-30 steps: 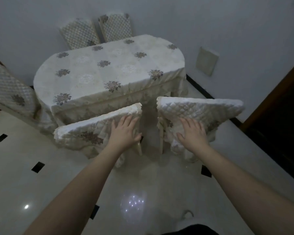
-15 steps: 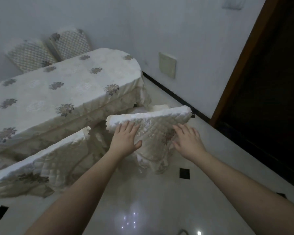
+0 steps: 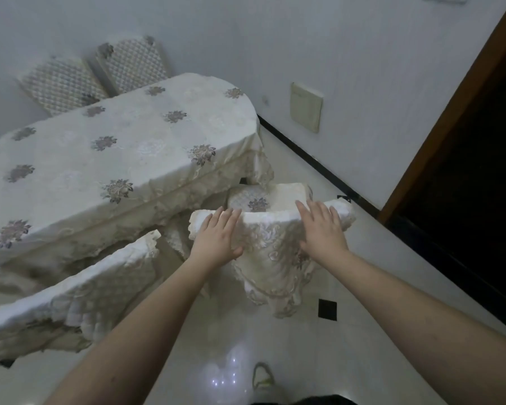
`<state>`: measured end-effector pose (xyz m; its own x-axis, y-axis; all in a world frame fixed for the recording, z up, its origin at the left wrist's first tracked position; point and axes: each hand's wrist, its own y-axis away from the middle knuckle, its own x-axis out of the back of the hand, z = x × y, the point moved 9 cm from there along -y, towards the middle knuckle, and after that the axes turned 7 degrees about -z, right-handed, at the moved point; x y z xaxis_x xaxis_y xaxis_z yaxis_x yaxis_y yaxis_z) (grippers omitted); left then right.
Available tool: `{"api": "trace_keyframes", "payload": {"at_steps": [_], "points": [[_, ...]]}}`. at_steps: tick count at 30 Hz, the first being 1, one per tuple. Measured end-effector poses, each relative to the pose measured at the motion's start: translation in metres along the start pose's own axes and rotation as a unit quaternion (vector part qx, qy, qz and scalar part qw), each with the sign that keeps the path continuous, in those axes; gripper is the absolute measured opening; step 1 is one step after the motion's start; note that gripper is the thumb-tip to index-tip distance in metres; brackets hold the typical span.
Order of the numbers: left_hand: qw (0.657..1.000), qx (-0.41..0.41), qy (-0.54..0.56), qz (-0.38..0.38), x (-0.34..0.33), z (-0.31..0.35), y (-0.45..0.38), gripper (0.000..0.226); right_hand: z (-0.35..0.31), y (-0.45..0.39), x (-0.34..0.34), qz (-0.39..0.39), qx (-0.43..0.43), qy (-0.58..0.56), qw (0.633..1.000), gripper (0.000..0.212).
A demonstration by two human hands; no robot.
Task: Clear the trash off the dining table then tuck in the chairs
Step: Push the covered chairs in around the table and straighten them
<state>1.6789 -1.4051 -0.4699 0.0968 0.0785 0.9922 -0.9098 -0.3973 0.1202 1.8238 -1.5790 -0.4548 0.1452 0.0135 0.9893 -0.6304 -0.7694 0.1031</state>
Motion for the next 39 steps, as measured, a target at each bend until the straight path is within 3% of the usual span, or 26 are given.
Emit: {"api": "trace_keyframes", "payload": {"at_steps": [3, 6, 12, 19, 28, 39], "points": [[0.998, -0.011, 0.017, -0.065, -0.018, -0.015, -0.022, 0.103, 0.011, -0.028, -0.012, -0.039, -0.03, 0.014, 0.999, 0.092], [0.996, -0.033, 0.036, -0.079, -0.027, -0.027, -0.04, 0.105, 0.027, -0.052, -0.027, -0.097, -0.051, 0.005, 0.994, 0.065], [0.99, -0.032, 0.052, -0.13, -0.024, -0.029, -0.083, 0.054, 0.027, -0.076, -0.031, -0.124, -0.042, -0.016, 0.991, 0.024], [0.991, -0.043, 0.063, -0.106, -0.035, -0.036, -0.093, 0.034, 0.028, -0.08, -0.029, -0.086, -0.004, -0.03, 0.996, 0.027], [0.996, -0.051, 0.064, -0.038, -0.034, -0.037, -0.09, 0.038, 0.034, -0.087, -0.044, -0.09, 0.018, -0.038, 0.995, 0.045], [0.988, 0.057, 0.039, -0.139, -0.028, -0.031, -0.078, 0.025, 0.029, -0.079, -0.039, -0.103, 0.008, -0.008, 0.995, 0.031]]}}
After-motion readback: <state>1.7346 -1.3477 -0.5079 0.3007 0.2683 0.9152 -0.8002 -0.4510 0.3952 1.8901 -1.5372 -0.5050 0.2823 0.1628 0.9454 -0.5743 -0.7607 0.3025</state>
